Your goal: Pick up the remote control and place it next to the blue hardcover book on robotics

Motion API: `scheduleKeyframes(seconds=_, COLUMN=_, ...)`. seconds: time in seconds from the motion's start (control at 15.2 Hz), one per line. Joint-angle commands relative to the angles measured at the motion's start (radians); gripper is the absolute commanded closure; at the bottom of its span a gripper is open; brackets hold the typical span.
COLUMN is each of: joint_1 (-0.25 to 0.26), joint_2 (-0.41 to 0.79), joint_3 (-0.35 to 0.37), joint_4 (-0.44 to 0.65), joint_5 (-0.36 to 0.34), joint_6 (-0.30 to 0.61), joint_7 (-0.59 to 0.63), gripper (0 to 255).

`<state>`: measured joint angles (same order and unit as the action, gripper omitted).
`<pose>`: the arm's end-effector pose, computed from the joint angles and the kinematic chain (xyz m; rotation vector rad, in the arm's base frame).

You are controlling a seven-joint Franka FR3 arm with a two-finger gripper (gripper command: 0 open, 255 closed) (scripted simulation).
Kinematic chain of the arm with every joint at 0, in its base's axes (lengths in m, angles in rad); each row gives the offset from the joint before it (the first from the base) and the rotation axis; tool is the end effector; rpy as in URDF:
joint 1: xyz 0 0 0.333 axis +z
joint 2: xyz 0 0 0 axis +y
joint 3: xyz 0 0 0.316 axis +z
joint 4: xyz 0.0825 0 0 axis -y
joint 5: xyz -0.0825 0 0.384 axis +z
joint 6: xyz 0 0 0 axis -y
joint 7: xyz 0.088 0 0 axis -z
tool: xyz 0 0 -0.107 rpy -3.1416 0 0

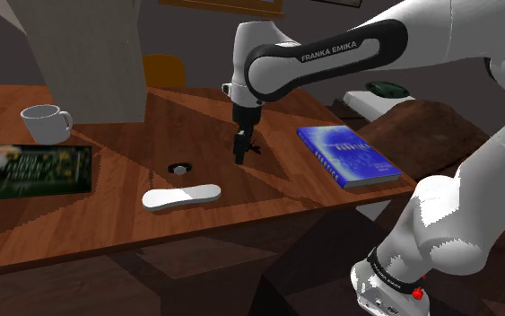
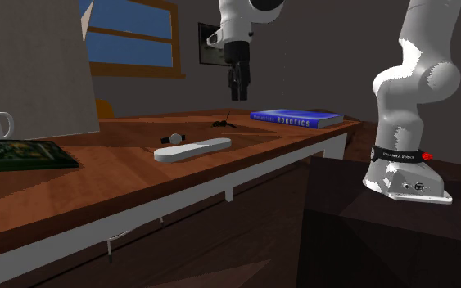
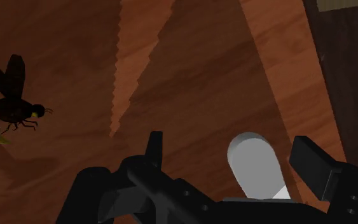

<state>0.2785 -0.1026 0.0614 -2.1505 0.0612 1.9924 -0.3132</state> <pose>0.4801 0.1743 0.4410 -2.9420 -0.9522 0.0870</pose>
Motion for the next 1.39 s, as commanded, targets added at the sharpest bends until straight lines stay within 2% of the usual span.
scheduleKeyframes(seconds=0.0, joint_1=0.017, joint_2=0.057, joint_3=0.016, joint_4=0.037, joint_5=-0.006, joint_6=0.027, joint_7=-0.029, gripper=0)
scheduleKeyframes(seconds=0.86, joint_1=0.136, joint_2=0.405, joint_3=0.122, joint_4=0.319, joint_5=-0.099, joint_6=0.136, joint_7=-0.164, gripper=0)
scheduleKeyframes(seconds=1.32, joint_1=0.140, joint_2=0.449, joint_3=0.118, joint_4=0.282, joint_5=-0.109, joint_6=0.216, joint_7=-0.157, gripper=0)
